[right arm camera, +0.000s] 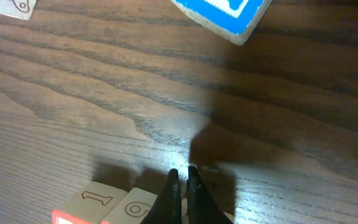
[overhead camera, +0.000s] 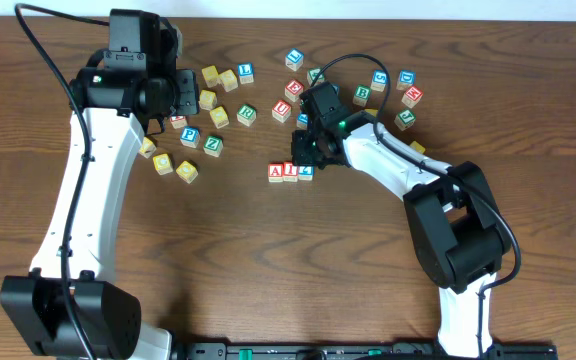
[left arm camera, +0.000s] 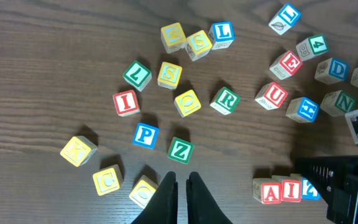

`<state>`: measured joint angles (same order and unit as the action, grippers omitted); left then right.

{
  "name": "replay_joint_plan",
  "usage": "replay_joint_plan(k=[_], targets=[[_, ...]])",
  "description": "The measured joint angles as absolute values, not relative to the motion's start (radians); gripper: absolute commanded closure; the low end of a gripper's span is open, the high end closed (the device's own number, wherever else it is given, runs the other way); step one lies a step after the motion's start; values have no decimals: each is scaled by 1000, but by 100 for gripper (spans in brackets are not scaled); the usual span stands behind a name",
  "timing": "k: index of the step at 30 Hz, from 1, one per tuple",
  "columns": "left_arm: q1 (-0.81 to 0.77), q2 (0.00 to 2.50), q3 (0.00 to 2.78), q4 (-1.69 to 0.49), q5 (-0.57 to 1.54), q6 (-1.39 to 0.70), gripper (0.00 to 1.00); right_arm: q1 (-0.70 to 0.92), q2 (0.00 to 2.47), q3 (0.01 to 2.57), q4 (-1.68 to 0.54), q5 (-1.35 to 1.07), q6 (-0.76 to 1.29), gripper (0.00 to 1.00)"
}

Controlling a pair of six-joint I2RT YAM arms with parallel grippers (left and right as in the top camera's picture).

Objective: Spell out AI2

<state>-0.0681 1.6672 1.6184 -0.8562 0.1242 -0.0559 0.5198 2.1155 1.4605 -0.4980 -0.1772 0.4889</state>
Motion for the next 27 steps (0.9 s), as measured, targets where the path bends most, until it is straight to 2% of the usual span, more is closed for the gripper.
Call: replay_joint_plan(k=[20, 27], targets=[[-68, 1667, 1618, -856, 124, -56, 92, 517, 2115, 1460, -471, -156, 435, 99], [-68, 1667, 1618, -856, 124, -56, 92, 450, 2097, 1460, -534, -131, 445, 99]])
